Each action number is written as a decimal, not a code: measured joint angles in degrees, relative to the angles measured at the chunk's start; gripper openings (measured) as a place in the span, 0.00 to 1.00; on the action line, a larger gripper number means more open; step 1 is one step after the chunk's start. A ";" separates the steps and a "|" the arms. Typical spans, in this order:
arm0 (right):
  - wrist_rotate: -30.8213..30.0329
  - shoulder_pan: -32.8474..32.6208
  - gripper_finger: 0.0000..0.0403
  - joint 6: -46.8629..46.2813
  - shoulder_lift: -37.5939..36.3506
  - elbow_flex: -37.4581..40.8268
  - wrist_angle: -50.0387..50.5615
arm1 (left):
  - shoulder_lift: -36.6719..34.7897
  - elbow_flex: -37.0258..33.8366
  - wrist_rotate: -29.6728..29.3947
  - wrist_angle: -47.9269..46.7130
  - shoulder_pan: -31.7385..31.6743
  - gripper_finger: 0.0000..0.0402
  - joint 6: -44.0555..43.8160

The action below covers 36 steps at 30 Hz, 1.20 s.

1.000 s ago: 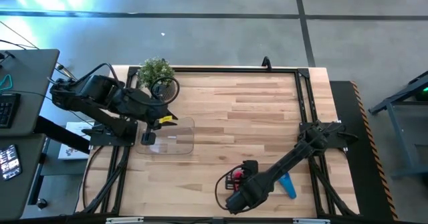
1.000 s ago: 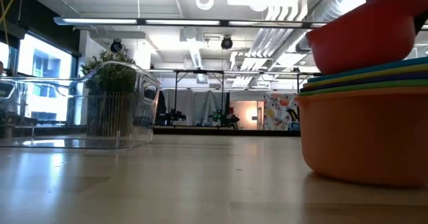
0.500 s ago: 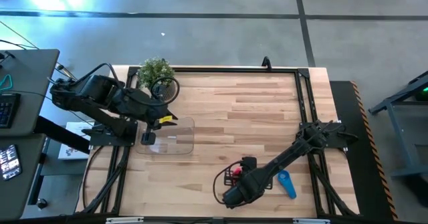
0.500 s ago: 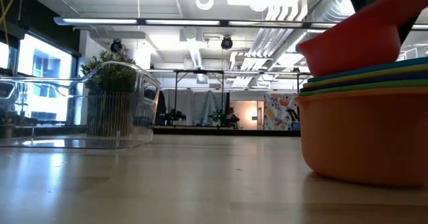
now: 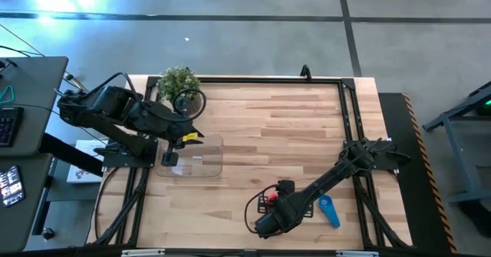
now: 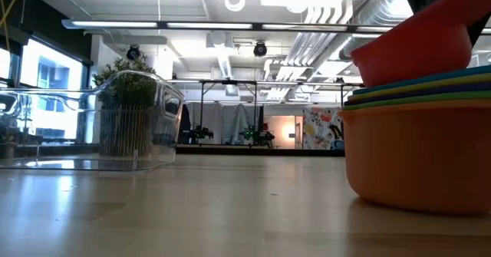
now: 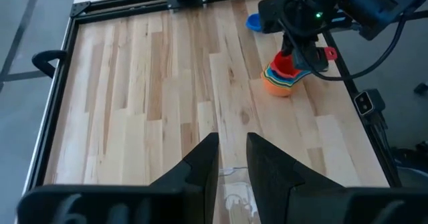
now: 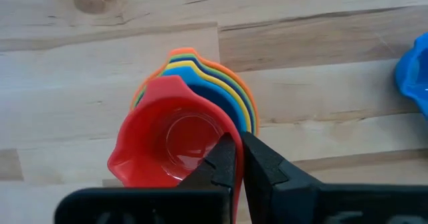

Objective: Nest measuring cups in basket
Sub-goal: Stack the red measuring cup on top of the light blue measuring cup

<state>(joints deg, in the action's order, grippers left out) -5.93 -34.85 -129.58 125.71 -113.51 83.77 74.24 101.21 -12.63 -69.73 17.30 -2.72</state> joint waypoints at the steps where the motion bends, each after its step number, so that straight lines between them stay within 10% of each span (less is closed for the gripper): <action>1: -0.04 0.08 0.02 0.00 0.00 0.00 0.00 | 0.00 0.00 0.00 0.00 0.00 0.17 0.00; 36: -0.56 0.20 0.16 2.58 3.31 -6.34 -15.55 | -0.38 0.00 -1.65 -1.03 -1.17 0.17 2.34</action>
<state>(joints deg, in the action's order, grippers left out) -6.49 -34.65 -126.99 129.02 -119.85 68.22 73.86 101.21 -14.28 -70.76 16.13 -0.38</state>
